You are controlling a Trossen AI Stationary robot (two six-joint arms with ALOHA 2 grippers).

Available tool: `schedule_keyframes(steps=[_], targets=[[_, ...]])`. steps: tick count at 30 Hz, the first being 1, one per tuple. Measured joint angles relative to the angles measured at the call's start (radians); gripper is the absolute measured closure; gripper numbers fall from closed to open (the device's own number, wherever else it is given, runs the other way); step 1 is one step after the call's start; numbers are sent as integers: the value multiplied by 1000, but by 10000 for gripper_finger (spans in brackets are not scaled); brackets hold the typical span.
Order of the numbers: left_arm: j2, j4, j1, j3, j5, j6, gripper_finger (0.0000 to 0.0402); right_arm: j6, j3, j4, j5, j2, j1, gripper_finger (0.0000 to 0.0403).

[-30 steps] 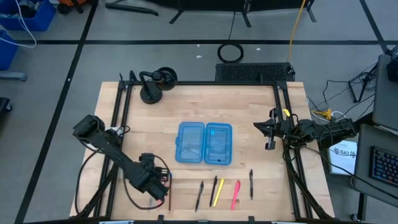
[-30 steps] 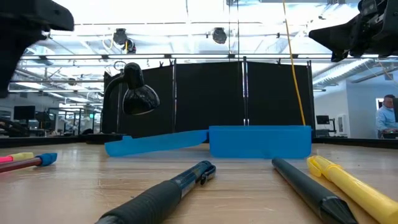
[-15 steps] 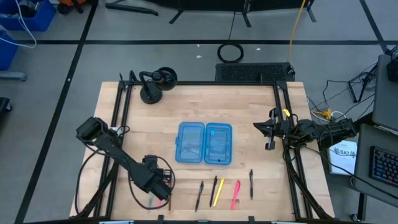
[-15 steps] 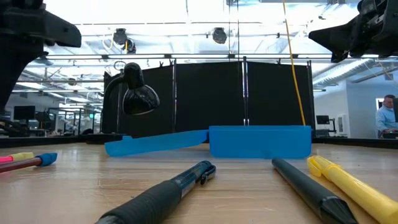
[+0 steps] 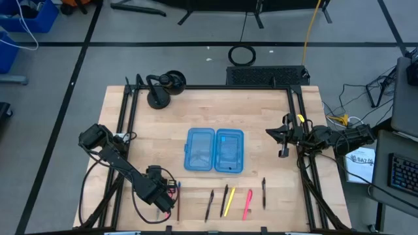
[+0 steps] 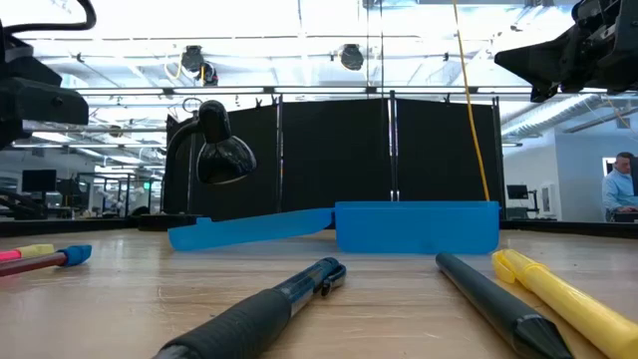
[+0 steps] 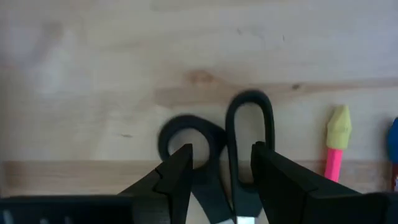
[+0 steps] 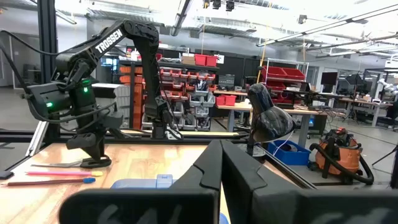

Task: Pick & place school supplies into a supply box
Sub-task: Put the black scissors into the blue supply box

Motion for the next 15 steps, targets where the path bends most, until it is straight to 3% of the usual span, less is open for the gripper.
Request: schedule_keyframes(steps=[15], targets=[[-15,285,0,-162,4,38,241,0,0,-4,0,0,0,403]])
